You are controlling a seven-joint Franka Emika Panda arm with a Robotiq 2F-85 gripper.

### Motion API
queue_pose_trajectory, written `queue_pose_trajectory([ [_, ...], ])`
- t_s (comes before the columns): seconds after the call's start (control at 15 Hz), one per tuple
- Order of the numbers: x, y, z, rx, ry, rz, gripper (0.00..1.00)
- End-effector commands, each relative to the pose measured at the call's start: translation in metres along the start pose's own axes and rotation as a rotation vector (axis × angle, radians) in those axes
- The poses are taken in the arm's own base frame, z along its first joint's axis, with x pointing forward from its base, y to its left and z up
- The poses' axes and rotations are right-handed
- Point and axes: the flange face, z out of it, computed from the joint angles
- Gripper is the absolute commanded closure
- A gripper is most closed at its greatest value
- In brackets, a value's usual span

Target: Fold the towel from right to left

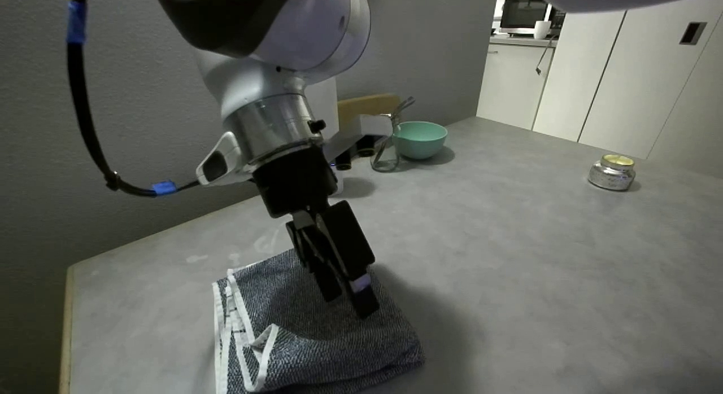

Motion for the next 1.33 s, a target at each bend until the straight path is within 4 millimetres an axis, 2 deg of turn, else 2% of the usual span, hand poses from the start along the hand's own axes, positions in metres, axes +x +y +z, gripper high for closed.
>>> queue_pose_trajectory([
  [0.0, -0.012, 0.005, 0.0, -0.044, -0.094, 0.008, 0.0],
  [0.4, -0.041, 0.018, -0.015, -0.144, -0.185, 0.11, 0.0],
  [0.67, -0.042, 0.028, -0.027, -0.228, -0.125, 0.255, 0.0],
  [0.73, -0.041, 0.03, -0.027, -0.245, -0.106, 0.3, 0.03],
  [0.8, -0.039, 0.031, -0.027, -0.246, -0.09, 0.354, 0.26],
  [0.93, -0.039, 0.031, -0.027, -0.239, -0.06, 0.453, 0.31],
  [1.27, -0.042, 0.034, -0.027, -0.227, -0.011, 0.632, 0.67],
])
